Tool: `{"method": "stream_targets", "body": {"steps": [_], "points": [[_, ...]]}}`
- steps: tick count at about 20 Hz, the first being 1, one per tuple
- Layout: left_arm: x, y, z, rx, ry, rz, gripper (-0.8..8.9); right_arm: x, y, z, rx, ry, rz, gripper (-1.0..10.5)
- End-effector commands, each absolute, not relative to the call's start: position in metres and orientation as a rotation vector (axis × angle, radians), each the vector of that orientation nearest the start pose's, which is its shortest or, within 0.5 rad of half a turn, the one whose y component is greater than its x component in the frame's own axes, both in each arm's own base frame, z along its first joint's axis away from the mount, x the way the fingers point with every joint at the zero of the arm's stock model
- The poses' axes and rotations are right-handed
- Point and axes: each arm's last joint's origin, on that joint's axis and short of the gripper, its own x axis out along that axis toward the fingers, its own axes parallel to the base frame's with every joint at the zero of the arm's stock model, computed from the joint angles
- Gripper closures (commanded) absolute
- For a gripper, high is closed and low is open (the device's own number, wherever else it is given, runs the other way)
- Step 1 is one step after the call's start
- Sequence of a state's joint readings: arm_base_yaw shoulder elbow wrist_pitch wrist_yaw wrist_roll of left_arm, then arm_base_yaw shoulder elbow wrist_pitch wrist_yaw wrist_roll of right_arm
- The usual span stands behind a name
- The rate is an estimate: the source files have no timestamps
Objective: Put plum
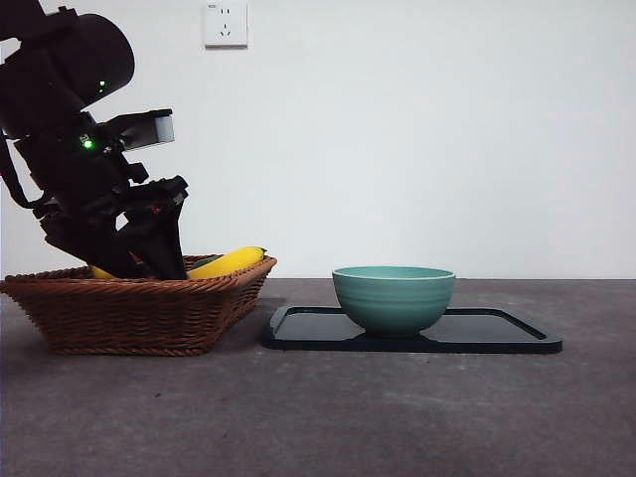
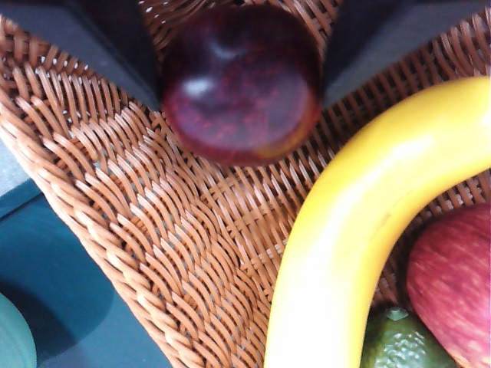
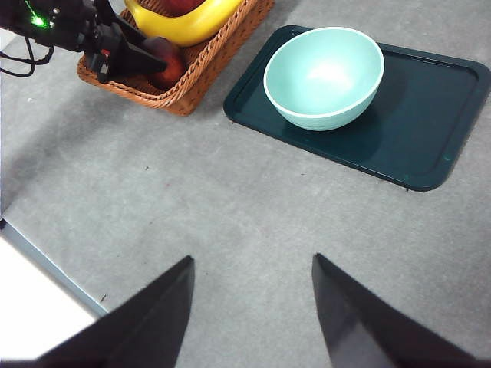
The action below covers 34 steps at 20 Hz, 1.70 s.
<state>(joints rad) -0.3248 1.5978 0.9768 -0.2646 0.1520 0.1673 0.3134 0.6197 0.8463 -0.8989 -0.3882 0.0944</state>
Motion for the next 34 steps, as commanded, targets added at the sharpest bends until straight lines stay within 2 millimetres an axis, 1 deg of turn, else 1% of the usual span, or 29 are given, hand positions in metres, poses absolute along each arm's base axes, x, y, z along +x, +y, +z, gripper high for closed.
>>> {"method": "stream_targets", "body": {"steps": [1,3,5,6,9,11,14,18,20,24,27,29,34], "points": [[0.308,-0.109,0.196,0.231,0.858,-0.517,4.33,0.097,0.043,0.313,0.112,0.711,0.643,7.0],[0.307,-0.109,0.198,0.229,0.853,-0.516,4.32,0.097,0.043,0.313,0.112,0.711,0.643,7.0],[0.305,-0.108,0.205,0.227,0.833,-0.516,4.24,0.097,0.043,0.313,0.112,0.711,0.643,7.0],[0.304,-0.108,0.212,0.22,0.817,-0.513,4.04,0.097,0.043,0.313,0.112,0.711,0.643,7.0],[0.299,-0.106,0.233,0.189,0.753,-0.503,4.04,0.097,0.043,0.313,0.112,0.711,0.644,7.0],[0.29,-0.103,0.25,0.173,0.71,-0.499,4.07,0.097,0.043,0.313,0.112,0.711,0.644,7.0],[0.267,-0.099,0.277,0.127,0.674,-0.554,4.08,0.097,0.043,0.313,0.113,0.711,0.643,7.0],[0.224,-0.093,0.308,0.025,0.673,-0.716,4.09,0.097,0.043,0.313,0.112,0.711,0.643,7.0],[0.202,-0.088,0.319,-0.002,0.68,-0.79,4.09,0.097,0.043,0.313,0.112,0.711,0.643,7.0],[0.166,-0.078,0.332,-0.025,0.697,-0.858,4.09,0.097,0.043,0.313,0.113,0.712,0.643,7.0],[0.148,-0.072,0.336,-0.042,0.714,-0.898,4.12,0.097,0.043,0.313,0.117,0.713,0.642,7.0],[0.143,-0.071,0.336,-0.05,0.729,-0.918,4.12,0.097,0.043,0.313,0.117,0.713,0.642,7.0],[0.142,-0.071,0.335,-0.05,0.744,-0.917,4.12,0.097,0.043,0.313,0.12,0.718,0.641,7.0]]}}
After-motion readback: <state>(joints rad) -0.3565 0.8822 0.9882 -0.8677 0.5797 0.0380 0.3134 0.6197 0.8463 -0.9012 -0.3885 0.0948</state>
